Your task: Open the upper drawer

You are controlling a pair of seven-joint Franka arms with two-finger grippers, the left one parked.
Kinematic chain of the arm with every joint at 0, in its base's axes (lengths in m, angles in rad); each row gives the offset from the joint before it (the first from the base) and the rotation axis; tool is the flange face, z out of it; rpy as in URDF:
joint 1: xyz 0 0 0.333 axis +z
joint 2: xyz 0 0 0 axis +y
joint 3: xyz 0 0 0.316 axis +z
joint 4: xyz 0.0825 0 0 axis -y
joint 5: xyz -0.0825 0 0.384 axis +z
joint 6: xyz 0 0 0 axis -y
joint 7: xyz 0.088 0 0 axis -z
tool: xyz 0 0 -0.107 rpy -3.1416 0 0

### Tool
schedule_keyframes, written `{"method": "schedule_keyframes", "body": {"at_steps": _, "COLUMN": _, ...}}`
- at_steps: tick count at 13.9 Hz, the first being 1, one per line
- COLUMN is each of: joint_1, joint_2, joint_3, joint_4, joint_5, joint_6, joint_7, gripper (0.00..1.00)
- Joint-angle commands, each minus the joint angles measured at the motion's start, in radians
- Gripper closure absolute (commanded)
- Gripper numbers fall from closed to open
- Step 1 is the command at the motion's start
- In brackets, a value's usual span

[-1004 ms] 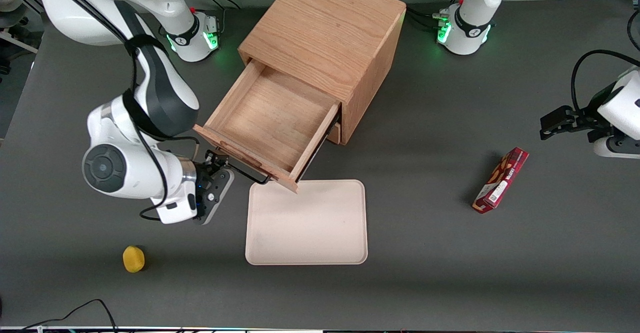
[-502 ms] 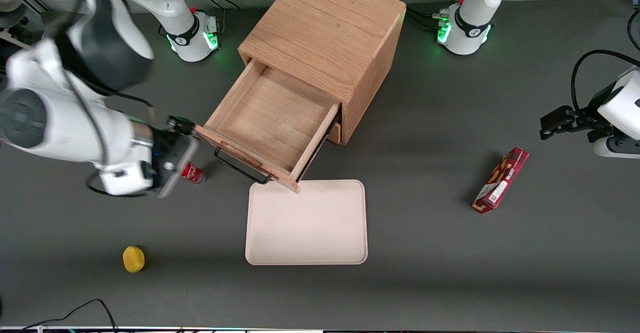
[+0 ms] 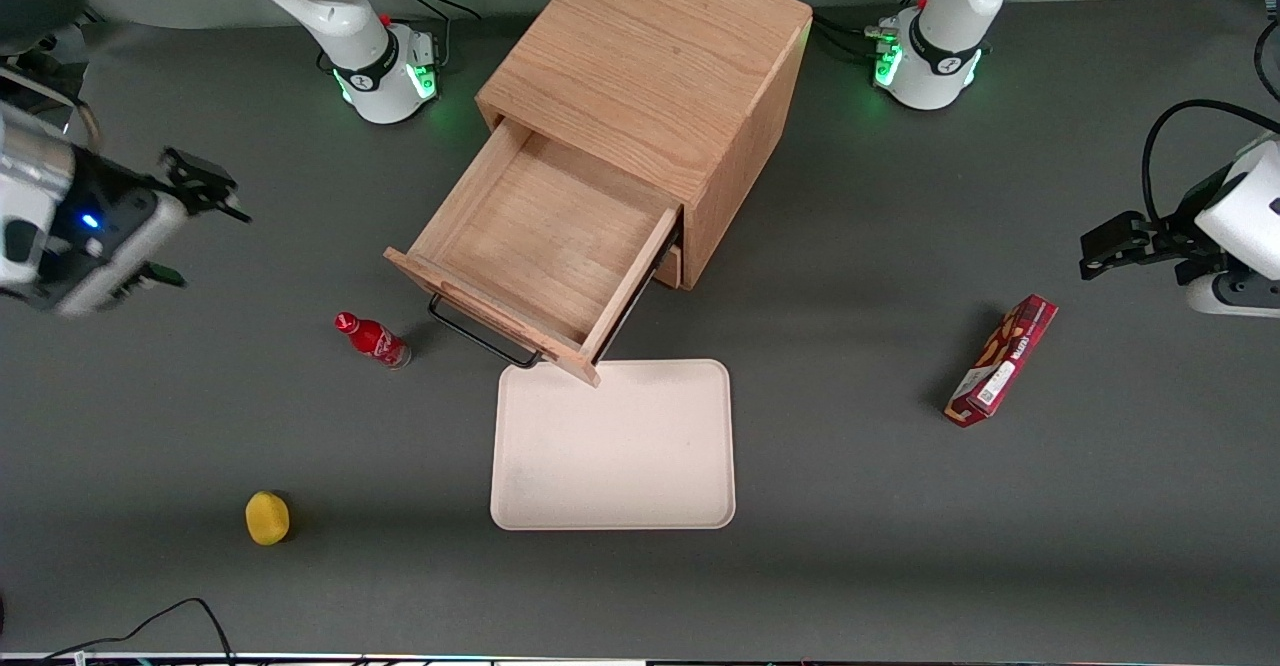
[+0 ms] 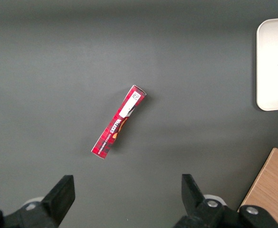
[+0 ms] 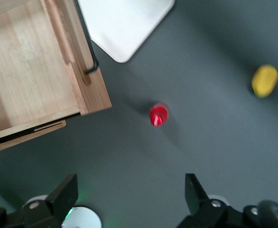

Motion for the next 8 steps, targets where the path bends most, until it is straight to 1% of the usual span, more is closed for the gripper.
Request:
{"method": "schedule_keyframes", "body": {"at_steps": 1, "joint_1": -0.051, "joint_2": -0.166, "joint_3": 0.005, "joint_4": -0.182, "joint_5": 0.016, "joint_6": 0.038, "joint_7": 0.150, "gripper": 0.00}}
{"method": "schedule_keyframes", "body": {"at_steps": 2, "joint_1": -0.086, "joint_2": -0.188, "joint_3": 0.006, "joint_4": -0.213, "joint_5": 0.021, "joint_6": 0.032, "joint_7": 0.266, "gripper": 0.00}}
{"method": "schedule_keyframes", "body": {"at_steps": 3, "joint_1": -0.102, "joint_2": -0.199, "joint_3": 0.008, "joint_4": -0.222, "joint_5": 0.019, "joint_6": 0.021, "joint_7": 0.332, "gripper": 0.00}}
{"method": "schedule_keyframes", "body": {"at_steps": 5, "joint_1": -0.110, "joint_2": -0.202, "joint_3": 0.002, "joint_4": -0.213, "joint_5": 0.015, "joint_6": -0.002, "joint_7": 0.353, "gripper": 0.01}}
{"method": "schedule_keyframes", "body": {"at_steps": 8, "joint_1": -0.128, "joint_2": -0.239, "joint_3": -0.004, "joint_4": -0.211, "joint_5": -0.002, "joint_6": 0.004, "joint_7": 0.375, "gripper": 0.00}}
